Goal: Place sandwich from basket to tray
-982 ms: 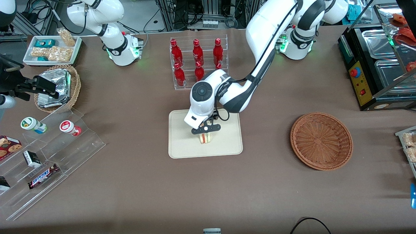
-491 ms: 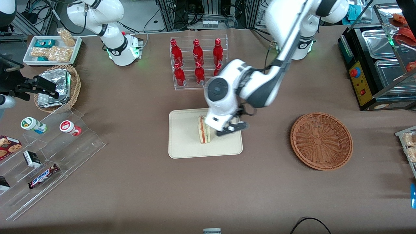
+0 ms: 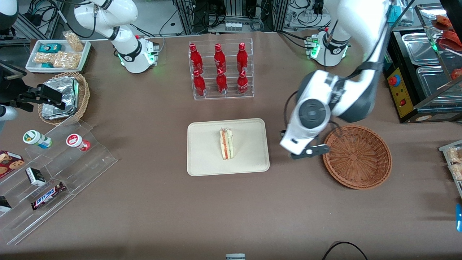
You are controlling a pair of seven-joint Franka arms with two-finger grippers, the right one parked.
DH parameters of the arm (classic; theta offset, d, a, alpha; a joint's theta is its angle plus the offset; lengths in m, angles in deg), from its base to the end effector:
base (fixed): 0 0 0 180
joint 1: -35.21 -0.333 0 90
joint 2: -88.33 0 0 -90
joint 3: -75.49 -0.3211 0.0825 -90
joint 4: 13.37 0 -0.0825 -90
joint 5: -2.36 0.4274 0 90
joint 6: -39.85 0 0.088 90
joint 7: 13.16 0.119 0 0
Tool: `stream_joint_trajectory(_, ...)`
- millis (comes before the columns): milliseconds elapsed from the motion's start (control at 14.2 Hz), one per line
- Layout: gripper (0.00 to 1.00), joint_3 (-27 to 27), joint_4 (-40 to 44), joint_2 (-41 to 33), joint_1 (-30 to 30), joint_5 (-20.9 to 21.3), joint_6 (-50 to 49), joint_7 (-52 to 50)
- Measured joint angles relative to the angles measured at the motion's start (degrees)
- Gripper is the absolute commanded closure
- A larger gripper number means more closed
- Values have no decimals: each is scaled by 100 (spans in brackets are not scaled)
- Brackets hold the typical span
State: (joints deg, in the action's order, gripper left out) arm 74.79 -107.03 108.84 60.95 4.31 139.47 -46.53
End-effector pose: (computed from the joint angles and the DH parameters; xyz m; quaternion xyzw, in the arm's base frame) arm 0.6071 -0.2805 0.3679 -0.9895 -0.0670 0.1015 0.0779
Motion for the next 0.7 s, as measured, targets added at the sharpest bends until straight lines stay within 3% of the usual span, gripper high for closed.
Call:
stream_joint_trajectory(491, 0, 13, -868, -1383, -867, -1, -319, 1462)
stream_joint_trajectory(702, 0, 400, -900, -1741, -1647, -28, -564, 2194)
